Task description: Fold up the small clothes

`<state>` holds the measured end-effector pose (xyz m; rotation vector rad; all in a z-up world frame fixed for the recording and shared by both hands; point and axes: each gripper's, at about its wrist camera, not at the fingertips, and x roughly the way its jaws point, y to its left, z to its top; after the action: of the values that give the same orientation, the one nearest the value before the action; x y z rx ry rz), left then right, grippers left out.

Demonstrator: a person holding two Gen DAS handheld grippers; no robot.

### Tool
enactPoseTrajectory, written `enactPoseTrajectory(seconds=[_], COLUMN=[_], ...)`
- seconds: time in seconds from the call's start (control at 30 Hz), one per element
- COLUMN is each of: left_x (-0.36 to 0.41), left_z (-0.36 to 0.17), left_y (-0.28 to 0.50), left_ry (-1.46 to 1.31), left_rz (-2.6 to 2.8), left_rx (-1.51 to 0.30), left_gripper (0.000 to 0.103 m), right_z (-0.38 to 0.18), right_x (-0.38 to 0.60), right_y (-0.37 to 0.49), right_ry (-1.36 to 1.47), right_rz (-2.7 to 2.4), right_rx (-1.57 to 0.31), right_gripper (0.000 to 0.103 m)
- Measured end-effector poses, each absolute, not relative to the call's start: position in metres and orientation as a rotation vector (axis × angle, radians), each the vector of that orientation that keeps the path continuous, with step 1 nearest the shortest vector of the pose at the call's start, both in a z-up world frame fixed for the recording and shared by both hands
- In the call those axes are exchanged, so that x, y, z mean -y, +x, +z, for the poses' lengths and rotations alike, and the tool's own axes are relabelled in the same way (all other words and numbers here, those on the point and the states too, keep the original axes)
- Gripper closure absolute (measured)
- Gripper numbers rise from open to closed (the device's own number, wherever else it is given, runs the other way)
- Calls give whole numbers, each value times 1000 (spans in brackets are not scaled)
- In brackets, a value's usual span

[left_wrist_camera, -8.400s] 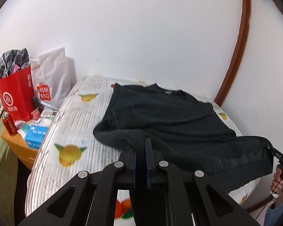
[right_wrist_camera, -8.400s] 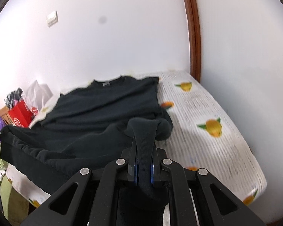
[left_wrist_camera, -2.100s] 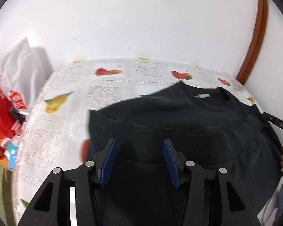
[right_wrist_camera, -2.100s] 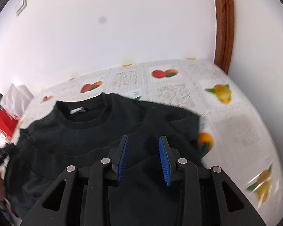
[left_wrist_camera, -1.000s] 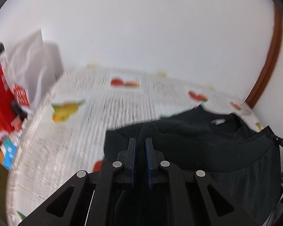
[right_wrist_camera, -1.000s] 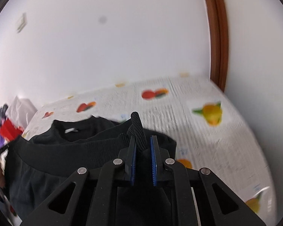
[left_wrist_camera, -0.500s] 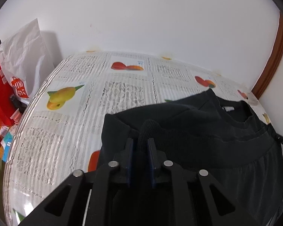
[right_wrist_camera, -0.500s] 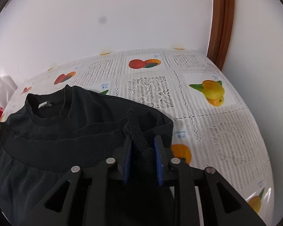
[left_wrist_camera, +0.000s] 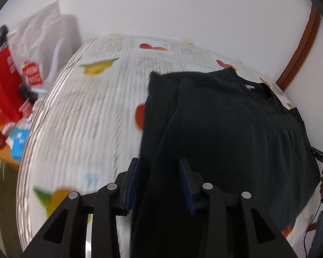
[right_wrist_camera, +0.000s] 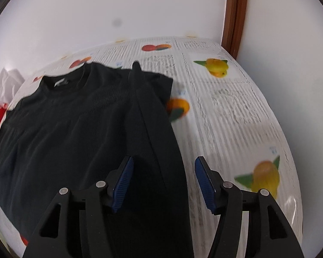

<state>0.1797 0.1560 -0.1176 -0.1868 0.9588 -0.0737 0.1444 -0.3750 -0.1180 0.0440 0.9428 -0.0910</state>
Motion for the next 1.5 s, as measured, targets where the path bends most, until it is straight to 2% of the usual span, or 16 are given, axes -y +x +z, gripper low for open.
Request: enactPoseTrajectory(seconds=[0.17, 0.27, 0.33, 0.37, 0.43, 0.67, 1.07, 1.27, 1.33, 1.37, 1.4, 1.5], left_x=[-166, -168, -169, -168, -163, -126, -97, -119, -128, -134, -139, -153], left_z=[-128, -130, -130, -130, -128, -121, -124, -118, -117, -117, -119, -123], left_y=[155, 150, 150, 153, 156, 187, 222, 198, 186, 179, 173, 157], left_ry=[-223, -232, -248, -263, -261, -158, -194, -213, -208, -201, -190, -203], left_rz=[-109, -119, -131, -148, -150, -103, -134, -130, -122, -106, -85, -49], left_rx=[-979, -960, -950, -949, -941, -929, -947, -949, -943, -943, -944, -952], left_gripper=[61, 61, 70, 87, 93, 95, 94, 91, 88, 80, 78, 78], right_z=[-123, -126, -126, -125, -122, -117, -115, -87, -71, -66, -61, -58], right_x=[378, 380, 380, 379, 380, 399, 443, 435, 414, 402, 386, 321], right_y=[134, 140, 143, 145, 148, 174, 206, 188, 177, 174, 173, 170], right_ry=[91, 137, 145, 137, 127, 101, 99, 88, 28, 4, -22, -78], right_rz=[-58, -9, 19, 20, 19, -34, -184, -359, -391, -385, -366, -238], right_rx=[-955, -958, -939, -931, -908, -897, -911, -877, -844, -839, -840, -843], right_gripper=[46, 62, 87, 89, 93, 95, 94, 82, 77, 72, 63, 60])
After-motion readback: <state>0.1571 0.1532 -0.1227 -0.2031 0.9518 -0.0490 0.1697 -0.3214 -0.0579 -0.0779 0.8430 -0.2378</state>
